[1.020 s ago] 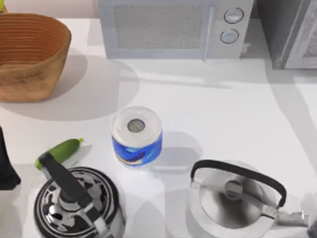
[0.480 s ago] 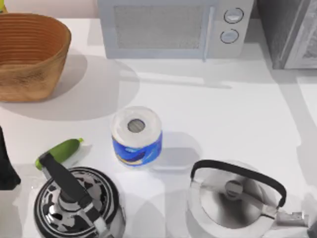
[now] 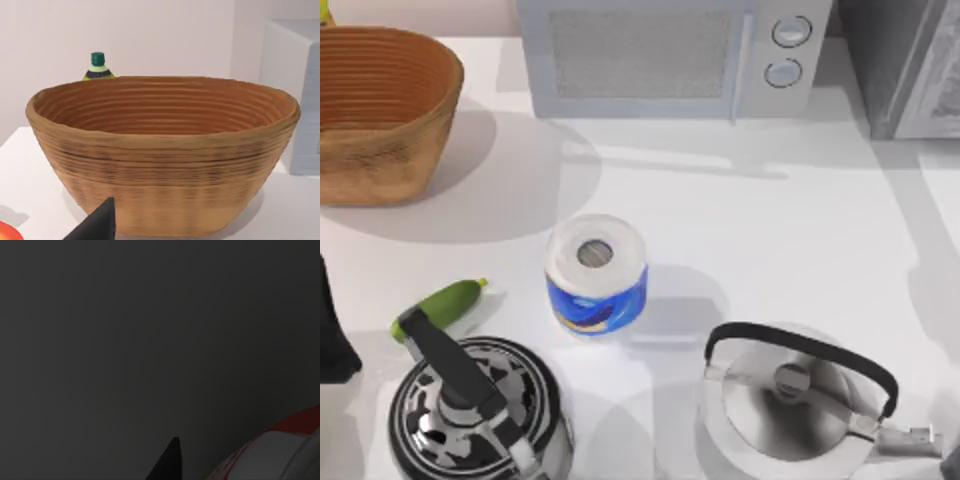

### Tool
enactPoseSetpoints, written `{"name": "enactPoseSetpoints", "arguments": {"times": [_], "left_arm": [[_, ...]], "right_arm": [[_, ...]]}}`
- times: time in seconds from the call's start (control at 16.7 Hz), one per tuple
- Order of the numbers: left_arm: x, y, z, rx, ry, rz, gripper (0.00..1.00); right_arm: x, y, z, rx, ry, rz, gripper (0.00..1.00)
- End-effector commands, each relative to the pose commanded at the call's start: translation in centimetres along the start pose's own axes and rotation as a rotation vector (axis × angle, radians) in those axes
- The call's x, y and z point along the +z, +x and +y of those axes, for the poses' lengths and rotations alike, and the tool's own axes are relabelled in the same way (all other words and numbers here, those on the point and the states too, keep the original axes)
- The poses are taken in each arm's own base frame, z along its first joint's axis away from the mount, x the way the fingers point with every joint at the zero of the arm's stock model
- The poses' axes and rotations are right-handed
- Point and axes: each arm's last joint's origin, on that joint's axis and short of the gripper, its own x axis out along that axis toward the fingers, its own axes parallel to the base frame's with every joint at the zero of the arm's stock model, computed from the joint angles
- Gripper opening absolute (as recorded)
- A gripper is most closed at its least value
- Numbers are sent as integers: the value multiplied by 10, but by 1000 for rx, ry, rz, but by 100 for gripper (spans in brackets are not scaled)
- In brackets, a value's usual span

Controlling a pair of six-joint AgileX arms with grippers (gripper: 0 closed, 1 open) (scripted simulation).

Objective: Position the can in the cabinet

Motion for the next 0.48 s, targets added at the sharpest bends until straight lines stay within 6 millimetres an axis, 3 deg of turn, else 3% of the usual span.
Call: {"name": "enactPoseSetpoints", "arguments": {"times": [0.12,0.48], "left_arm": [[0,0,0,0,0,0,100],[0,0,0,0,0,0,100]], "right_arm": [[0,0,0,0,0,0,0],[0,0,0,0,0,0,45]]}}
